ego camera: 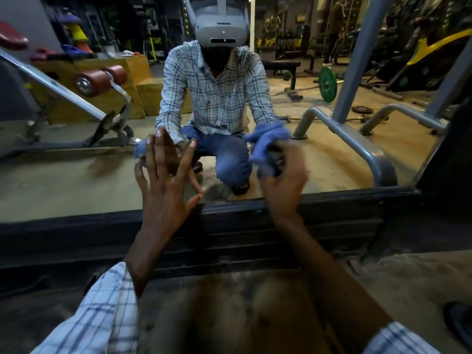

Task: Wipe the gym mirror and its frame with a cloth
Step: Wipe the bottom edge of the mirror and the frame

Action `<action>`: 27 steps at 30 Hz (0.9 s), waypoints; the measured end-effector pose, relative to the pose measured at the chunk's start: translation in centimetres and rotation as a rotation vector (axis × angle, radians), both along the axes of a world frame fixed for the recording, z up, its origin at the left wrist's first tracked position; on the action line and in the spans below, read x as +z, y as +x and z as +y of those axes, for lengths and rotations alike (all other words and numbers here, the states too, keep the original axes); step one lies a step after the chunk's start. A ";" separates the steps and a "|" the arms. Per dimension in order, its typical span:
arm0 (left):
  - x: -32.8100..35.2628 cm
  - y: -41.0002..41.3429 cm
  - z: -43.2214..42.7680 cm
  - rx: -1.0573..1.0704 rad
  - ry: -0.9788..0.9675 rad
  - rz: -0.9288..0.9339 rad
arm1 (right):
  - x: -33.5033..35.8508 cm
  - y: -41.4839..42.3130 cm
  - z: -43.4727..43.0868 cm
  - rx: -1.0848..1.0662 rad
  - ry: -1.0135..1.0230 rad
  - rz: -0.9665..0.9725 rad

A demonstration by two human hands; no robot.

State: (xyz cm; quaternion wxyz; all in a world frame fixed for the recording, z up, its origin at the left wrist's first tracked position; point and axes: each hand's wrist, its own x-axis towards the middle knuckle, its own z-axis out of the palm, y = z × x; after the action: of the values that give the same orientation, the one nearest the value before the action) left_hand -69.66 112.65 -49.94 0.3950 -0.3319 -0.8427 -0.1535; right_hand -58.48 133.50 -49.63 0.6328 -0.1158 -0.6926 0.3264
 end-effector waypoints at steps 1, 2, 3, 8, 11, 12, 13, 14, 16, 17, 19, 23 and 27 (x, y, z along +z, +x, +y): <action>0.0 -0.4 -0.7 0.005 0.008 -0.012 | -1.1 -0.6 -1.5 0.109 0.143 -0.123; 0.0 -0.8 -1.5 0.010 0.014 -0.018 | -2.4 -0.9 -2.5 0.217 0.301 -0.271; 0.0 -1.2 -2.3 0.016 0.011 -0.023 | -3.5 -1.1 -2.9 0.297 0.448 -0.415; 0.1 -2.6 -5.3 0.049 -0.018 -0.028 | 1.1 -1.1 -1.5 0.205 0.414 -0.347; -0.2 -2.9 -6.2 0.053 0.000 -0.042 | 5.9 -1.8 -1.5 -0.089 0.107 0.008; -0.3 -3.0 -6.5 0.054 0.003 -0.042 | 6.2 -2.4 -2.4 -0.135 0.087 0.035; -0.4 -3.0 -6.7 0.057 0.003 -0.046 | 5.4 -3.1 -3.8 -0.107 0.119 -0.003; -0.5 -3.1 -6.9 0.056 0.005 -0.049 | 3.7 -3.6 -5.4 0.004 0.211 -0.096; -0.6 -3.3 -7.4 0.053 0.020 -0.047 | -0.7 -4.3 -7.8 0.286 0.513 -0.436; -0.7 -3.3 -7.7 0.052 0.022 -0.047 | -2.9 -4.5 -8.2 0.338 0.673 -0.595; -0.7 -3.6 -8.2 0.054 0.012 -0.045 | -4.6 -4.7 -7.6 0.332 0.847 -0.747; -0.9 -4.4 -9.1 0.064 -0.012 -0.047 | 1.9 -4.6 -7.4 0.274 0.582 -0.391; -1.4 -5.2 -10.1 0.084 0.009 -0.066 | 9.7 -6.0 -6.9 -0.110 0.224 0.090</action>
State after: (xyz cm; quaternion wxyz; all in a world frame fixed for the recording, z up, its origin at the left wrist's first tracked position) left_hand -74.81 102.51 -51.35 0.3747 -0.2891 -0.8678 -0.1513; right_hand -64.49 126.56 -39.94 0.6891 -0.0674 -0.6881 0.2169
